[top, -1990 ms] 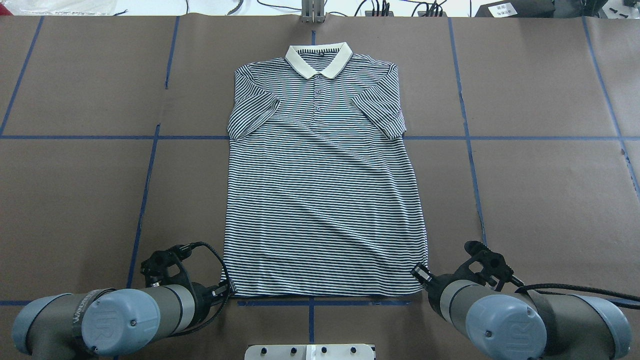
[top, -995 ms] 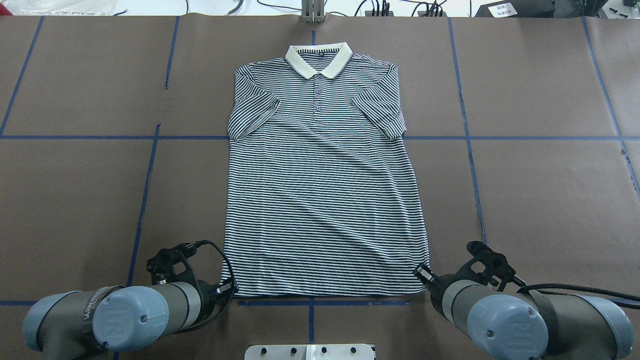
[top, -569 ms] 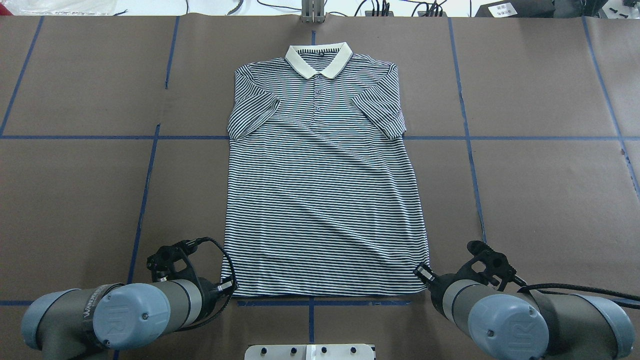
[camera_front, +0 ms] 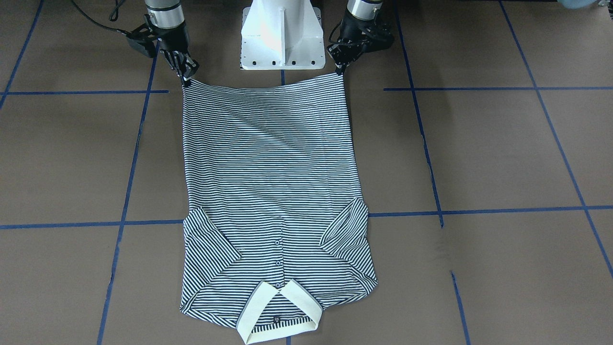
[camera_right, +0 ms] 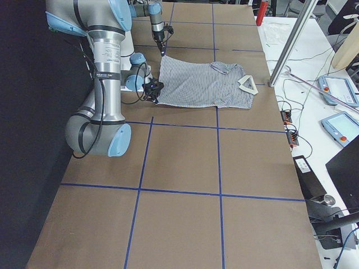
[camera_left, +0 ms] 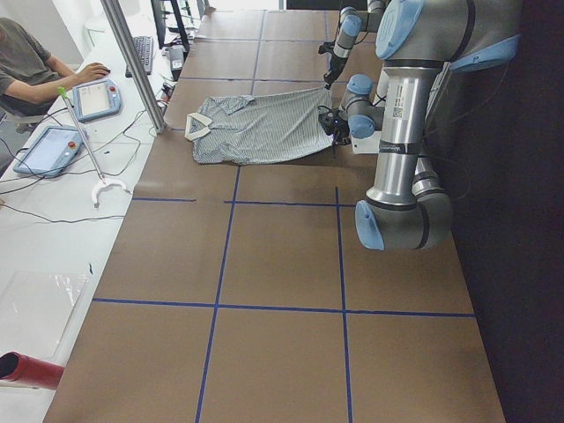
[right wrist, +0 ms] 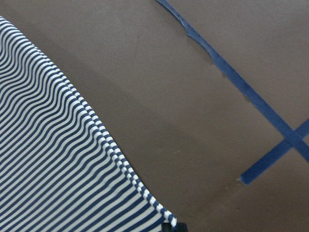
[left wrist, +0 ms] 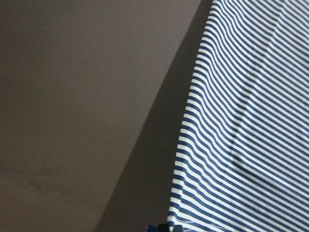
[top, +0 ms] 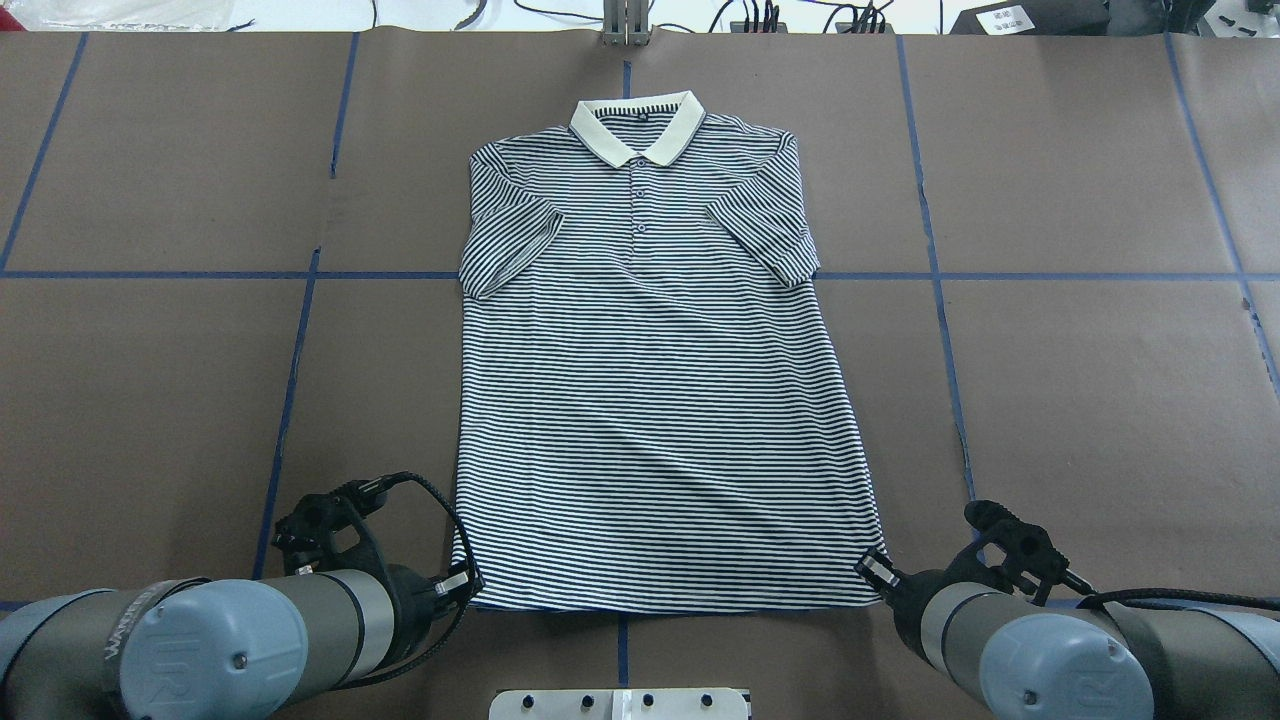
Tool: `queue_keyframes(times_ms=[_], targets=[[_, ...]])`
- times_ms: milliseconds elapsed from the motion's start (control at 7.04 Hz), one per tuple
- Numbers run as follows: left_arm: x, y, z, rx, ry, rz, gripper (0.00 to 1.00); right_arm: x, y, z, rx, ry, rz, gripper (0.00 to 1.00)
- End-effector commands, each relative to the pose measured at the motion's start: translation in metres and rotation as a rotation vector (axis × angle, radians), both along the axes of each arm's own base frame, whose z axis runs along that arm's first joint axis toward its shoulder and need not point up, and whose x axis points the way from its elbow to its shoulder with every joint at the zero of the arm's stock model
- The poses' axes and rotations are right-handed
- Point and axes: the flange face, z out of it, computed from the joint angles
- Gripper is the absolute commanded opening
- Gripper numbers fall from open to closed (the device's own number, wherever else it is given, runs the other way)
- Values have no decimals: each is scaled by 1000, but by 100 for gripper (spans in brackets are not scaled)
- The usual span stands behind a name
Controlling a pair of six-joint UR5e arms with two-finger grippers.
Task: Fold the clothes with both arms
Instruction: 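Lift the hem with both grippers and fold it toward the collar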
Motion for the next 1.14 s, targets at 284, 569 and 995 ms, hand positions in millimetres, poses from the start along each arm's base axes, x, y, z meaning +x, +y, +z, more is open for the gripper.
queue_keyframes(times_ms=[284, 569, 995], targets=[[-32, 46, -30, -91, 50, 40, 0, 42, 23, -35, -13, -74, -35, 0], [-47, -2, -43, -62, 77, -59, 0, 56, -29, -64, 8, -142, 85, 0], [-29, -158, -34, 142, -58, -207, 0, 23, -171, -70, 151, -60, 101, 0]])
